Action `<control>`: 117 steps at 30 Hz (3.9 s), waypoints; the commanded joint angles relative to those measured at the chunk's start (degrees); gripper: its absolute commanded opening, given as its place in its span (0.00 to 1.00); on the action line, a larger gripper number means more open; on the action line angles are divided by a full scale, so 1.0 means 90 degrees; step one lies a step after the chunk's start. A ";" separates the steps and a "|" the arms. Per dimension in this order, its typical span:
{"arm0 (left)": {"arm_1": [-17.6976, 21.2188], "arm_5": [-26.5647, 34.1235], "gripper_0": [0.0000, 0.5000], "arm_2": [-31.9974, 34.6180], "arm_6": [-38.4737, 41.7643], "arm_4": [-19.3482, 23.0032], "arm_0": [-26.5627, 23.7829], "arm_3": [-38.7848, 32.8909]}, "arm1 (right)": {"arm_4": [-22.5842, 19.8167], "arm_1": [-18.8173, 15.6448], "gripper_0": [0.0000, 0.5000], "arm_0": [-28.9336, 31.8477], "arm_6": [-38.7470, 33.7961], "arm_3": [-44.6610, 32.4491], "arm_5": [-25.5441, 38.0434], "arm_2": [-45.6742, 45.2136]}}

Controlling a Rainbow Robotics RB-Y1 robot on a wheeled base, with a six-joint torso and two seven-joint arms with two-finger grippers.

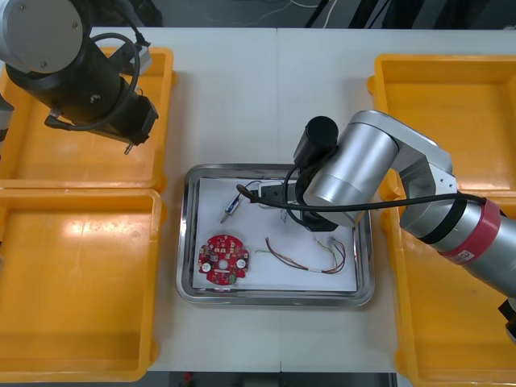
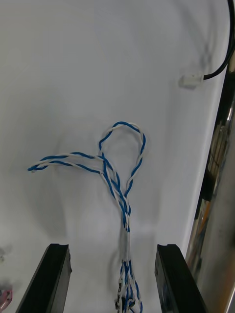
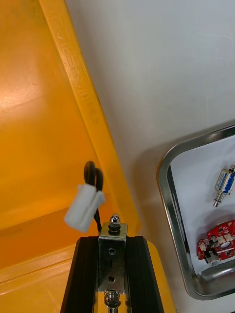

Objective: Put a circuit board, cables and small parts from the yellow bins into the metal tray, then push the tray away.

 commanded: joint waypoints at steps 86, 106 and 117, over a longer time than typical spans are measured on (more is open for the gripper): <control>-0.1225 -0.0207 0.01 -0.2250 0.3420 -0.0813 -0.0246 -0.0960 | -0.2502 -0.1905 1.00 0.4218 -0.5722 -0.3153 0.2441 -0.7718; -0.1714 -0.1701 0.00 -0.3431 0.3704 -0.1458 -0.0246 0.0251 | -0.2668 -0.1856 1.00 0.4540 -0.6044 -0.3153 0.2441 -0.7806; -0.1714 -0.2082 0.01 -0.3802 0.3801 -0.1614 -0.0237 0.0583 | -0.2756 -0.1856 1.00 0.4530 -0.6083 -0.3153 0.2441 -0.7855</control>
